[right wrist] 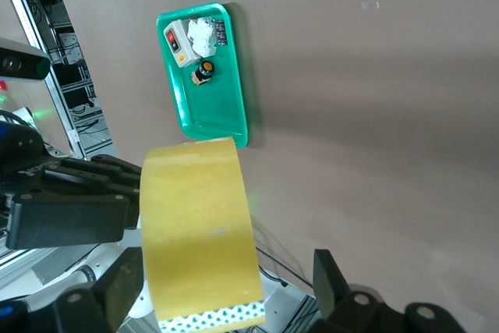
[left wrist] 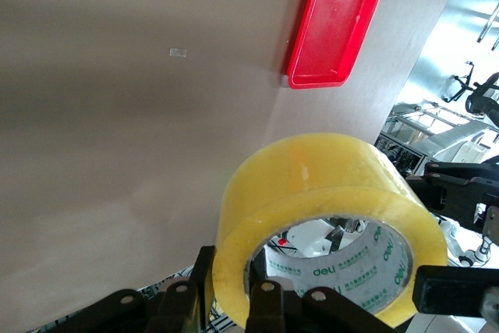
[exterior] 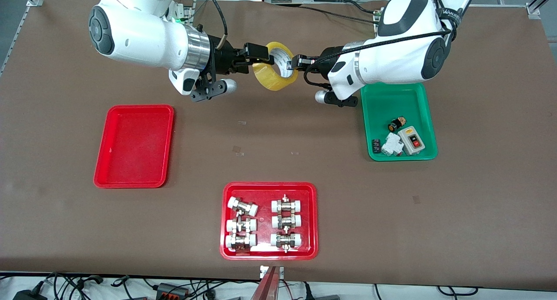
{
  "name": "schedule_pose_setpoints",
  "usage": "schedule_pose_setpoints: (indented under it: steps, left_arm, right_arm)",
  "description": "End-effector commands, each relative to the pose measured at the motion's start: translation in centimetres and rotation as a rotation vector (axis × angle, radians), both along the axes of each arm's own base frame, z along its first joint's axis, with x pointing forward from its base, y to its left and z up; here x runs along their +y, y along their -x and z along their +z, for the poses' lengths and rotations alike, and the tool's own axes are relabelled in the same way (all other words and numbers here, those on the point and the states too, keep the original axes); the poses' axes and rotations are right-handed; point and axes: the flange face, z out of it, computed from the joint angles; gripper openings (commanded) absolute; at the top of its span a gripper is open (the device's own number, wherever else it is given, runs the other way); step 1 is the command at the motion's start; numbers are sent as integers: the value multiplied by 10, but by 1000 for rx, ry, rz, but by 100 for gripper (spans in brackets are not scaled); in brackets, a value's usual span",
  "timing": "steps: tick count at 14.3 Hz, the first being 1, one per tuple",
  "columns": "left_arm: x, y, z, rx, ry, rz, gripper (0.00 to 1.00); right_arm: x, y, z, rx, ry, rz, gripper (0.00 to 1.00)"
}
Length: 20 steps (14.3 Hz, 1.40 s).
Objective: Left arm passes tape to right arm into tray
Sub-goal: 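Open the left gripper and withdraw it from the tape, then carry the tape with the right gripper into the empty red tray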
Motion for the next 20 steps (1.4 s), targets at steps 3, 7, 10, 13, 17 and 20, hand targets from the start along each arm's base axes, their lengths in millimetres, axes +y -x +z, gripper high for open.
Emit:
schedule_pose_setpoints:
  steps: [3, 7, 10, 13, 17, 20]
  left_arm:
    - [2, -3, 10, -6, 26, -17, 2]
    - [5, -5, 10, -5, 26, -12, 2]
    - [11, -4, 8, 23, 19, -26, 61]
    - [58, -15, 16, 79, -6, -49, 100]
    - [131, -32, 31, 63, -167, -91, 100]
    - [178, -43, 49, 4, -317, -90, 100]
  right_arm:
    - [2, 3, 4, 16, -16, 5, 47]
    - [2, 3, 5, 14, -17, 5, 39]
    - [2, 3, 5, 12, -18, 8, 39]
    - [2, 3, 3, 11, -18, 12, 39]
    - [-2, -1, 0, 12, -15, 5, 39]
    - [-43, -36, -22, 12, -8, -43, 39]
